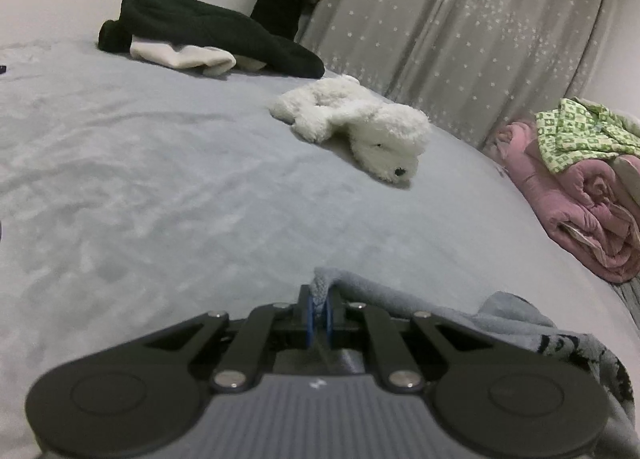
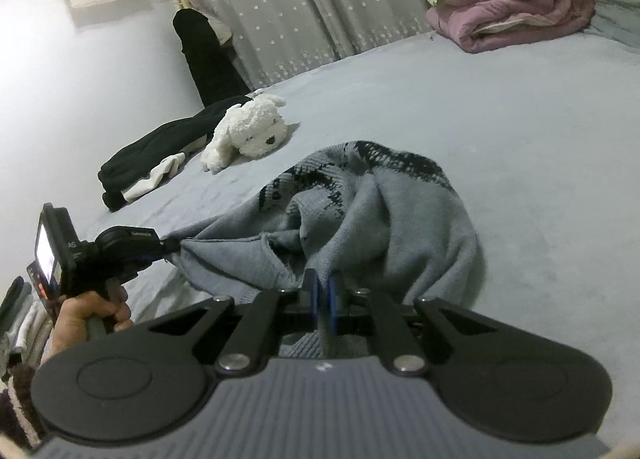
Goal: Fold clothes
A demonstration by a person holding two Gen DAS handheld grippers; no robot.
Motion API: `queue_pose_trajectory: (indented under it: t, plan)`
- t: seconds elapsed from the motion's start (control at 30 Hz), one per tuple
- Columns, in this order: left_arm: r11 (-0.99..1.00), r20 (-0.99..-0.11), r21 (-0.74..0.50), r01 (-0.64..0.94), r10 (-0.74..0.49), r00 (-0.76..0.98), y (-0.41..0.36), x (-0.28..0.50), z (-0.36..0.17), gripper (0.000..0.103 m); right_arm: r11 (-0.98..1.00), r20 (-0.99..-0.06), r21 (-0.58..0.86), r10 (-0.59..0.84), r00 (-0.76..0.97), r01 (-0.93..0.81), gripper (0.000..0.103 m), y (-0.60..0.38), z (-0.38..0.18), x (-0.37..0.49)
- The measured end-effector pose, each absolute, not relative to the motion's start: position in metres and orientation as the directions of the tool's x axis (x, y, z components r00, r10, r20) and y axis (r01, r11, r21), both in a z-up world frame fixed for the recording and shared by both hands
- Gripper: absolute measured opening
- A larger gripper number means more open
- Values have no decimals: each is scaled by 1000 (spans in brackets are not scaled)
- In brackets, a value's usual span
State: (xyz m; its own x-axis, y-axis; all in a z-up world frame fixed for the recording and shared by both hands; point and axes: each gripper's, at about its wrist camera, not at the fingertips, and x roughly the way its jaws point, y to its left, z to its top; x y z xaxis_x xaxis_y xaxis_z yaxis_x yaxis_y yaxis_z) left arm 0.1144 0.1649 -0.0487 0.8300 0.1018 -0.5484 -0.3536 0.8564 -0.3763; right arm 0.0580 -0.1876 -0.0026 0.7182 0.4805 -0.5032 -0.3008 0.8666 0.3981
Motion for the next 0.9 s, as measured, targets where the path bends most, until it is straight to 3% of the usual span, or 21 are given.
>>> queue_pose_trajectory:
  t: [0.07, 0.17, 0.2, 0.33, 0.43, 0.67, 0.9]
  plan:
    - [859, -563, -380, -344, 80, 823, 161, 114, -48, 9, 878, -513, 382, 462, 723, -289, 7, -188, -3, 58]
    - [867, -581, -382, -319, 43, 813, 152, 112, -44, 36, 892, -534, 370, 433, 726, -259, 7, -192, -5, 60]
    - [870, -589, -384, -310, 28, 808, 148, 111, -42, 50, 896, -541, 367, 423, 727, -249, 7, -193, -6, 61]
    - [893, -622, -378, -245, -49, 782, 127, 103, -35, 63, 909, -562, 356, 393, 728, -216, 8, -196, -6, 61]
    - [902, -636, -390, -183, -120, 762, 111, 97, -35, 67, 914, -570, 353, 381, 728, -201, 9, -197, -5, 60]
    - [819, -638, -563, -108, -348, 687, 85, 95, -51, 67, 917, -578, 358, 365, 730, -174, 10, -195, -6, 60]
    - [793, -633, -594, -138, -354, 689, 56, 106, -60, 65, 916, -585, 368, 363, 726, -161, 12, -196, -10, 64]
